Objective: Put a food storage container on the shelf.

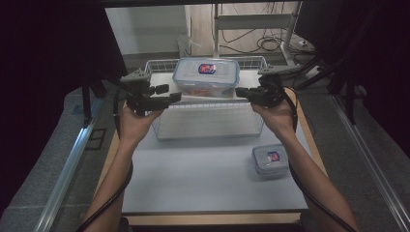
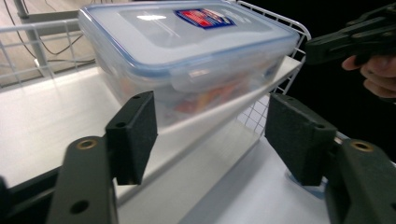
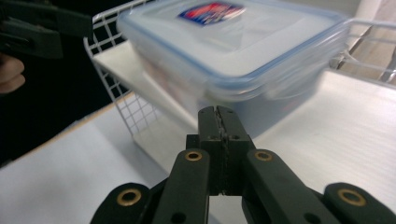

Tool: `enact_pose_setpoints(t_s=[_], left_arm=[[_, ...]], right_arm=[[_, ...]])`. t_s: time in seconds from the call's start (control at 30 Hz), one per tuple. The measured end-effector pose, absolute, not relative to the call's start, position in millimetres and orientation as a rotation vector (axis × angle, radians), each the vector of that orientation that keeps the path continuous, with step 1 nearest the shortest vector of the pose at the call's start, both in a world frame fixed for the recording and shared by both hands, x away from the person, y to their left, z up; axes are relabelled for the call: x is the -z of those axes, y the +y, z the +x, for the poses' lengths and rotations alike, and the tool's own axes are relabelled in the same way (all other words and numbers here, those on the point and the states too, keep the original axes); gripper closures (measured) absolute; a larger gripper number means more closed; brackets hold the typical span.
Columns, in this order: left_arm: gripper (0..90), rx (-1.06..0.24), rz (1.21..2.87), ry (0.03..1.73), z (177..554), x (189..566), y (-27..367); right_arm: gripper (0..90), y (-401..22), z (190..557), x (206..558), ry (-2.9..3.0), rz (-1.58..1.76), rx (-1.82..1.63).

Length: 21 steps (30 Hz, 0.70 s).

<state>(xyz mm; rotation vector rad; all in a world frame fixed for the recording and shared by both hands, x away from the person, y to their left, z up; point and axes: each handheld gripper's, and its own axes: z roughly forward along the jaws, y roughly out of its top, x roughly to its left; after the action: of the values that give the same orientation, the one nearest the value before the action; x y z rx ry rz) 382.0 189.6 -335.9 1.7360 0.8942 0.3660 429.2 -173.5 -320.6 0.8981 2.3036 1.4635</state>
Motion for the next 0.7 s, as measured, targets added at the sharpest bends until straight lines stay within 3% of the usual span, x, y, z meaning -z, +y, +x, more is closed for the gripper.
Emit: enact_pose_setpoints(t_s=[0.27,0.7], left_arm=[[15.5,-0.440,1.739,0.833,359,356,188],[13.0,-0.440,1.746,0.831,344,370,192]], right_arm=[[89.7,-156,435,332,2.318,0.881,-1.421],[89.8,-159,447,335,2.290,0.937,-1.412]])
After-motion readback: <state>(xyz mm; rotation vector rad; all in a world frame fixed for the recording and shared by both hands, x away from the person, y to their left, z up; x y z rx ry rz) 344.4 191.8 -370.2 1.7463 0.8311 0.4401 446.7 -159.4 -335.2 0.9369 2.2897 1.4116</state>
